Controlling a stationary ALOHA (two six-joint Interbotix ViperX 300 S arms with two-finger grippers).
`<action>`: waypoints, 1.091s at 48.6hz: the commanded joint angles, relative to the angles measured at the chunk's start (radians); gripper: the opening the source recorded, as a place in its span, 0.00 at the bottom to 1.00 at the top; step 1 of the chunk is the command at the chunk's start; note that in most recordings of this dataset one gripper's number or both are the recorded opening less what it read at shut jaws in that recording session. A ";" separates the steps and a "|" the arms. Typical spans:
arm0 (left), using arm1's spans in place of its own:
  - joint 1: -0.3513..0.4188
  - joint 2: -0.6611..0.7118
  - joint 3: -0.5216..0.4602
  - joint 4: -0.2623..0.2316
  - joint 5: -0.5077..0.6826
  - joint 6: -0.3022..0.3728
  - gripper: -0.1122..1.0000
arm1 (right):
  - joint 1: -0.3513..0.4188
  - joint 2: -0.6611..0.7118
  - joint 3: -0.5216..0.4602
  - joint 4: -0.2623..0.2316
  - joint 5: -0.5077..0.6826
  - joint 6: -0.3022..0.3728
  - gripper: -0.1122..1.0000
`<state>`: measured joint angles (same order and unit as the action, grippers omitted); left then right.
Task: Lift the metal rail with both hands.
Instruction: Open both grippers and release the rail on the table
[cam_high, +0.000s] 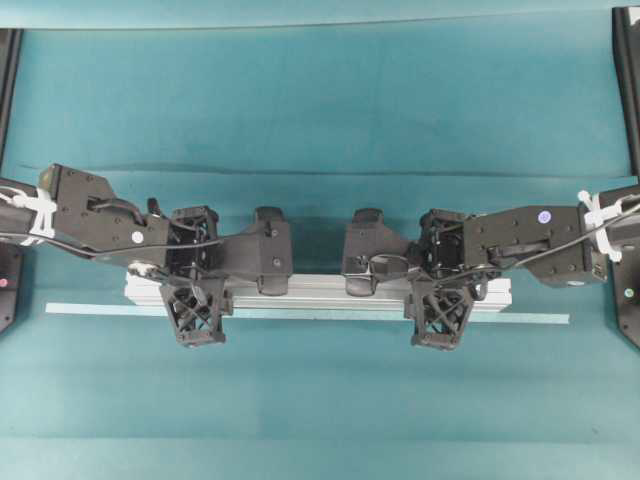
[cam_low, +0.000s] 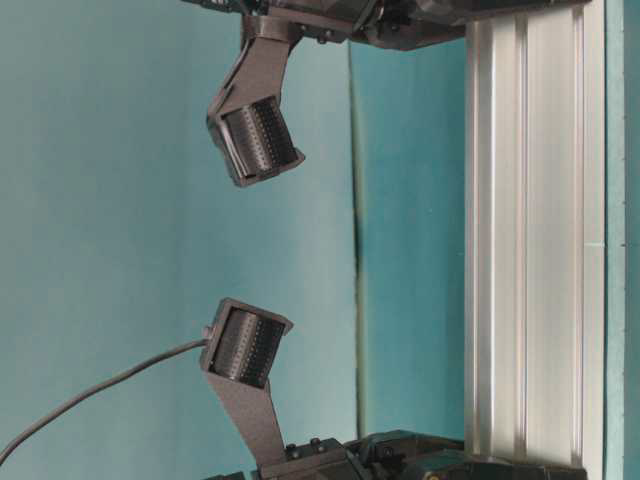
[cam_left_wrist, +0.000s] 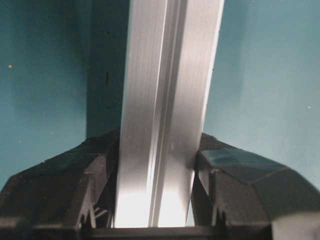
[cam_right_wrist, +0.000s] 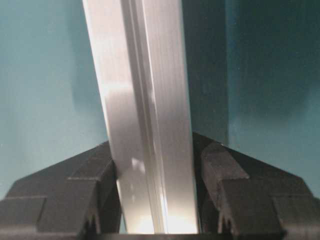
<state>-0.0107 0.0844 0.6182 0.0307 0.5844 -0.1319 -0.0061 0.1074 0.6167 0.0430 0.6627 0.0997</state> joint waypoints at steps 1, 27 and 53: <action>-0.011 -0.009 -0.012 -0.003 -0.012 0.003 0.42 | -0.025 0.009 0.006 -0.002 -0.021 0.008 0.45; -0.008 -0.014 0.006 -0.003 -0.021 0.038 0.43 | -0.023 0.009 0.006 0.002 -0.028 0.012 0.50; -0.005 -0.091 0.002 -0.003 -0.020 0.052 0.98 | -0.015 -0.083 -0.012 -0.003 -0.017 0.012 0.95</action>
<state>-0.0153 0.0445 0.6335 0.0276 0.5630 -0.0828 -0.0245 0.0583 0.6197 0.0430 0.6412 0.1043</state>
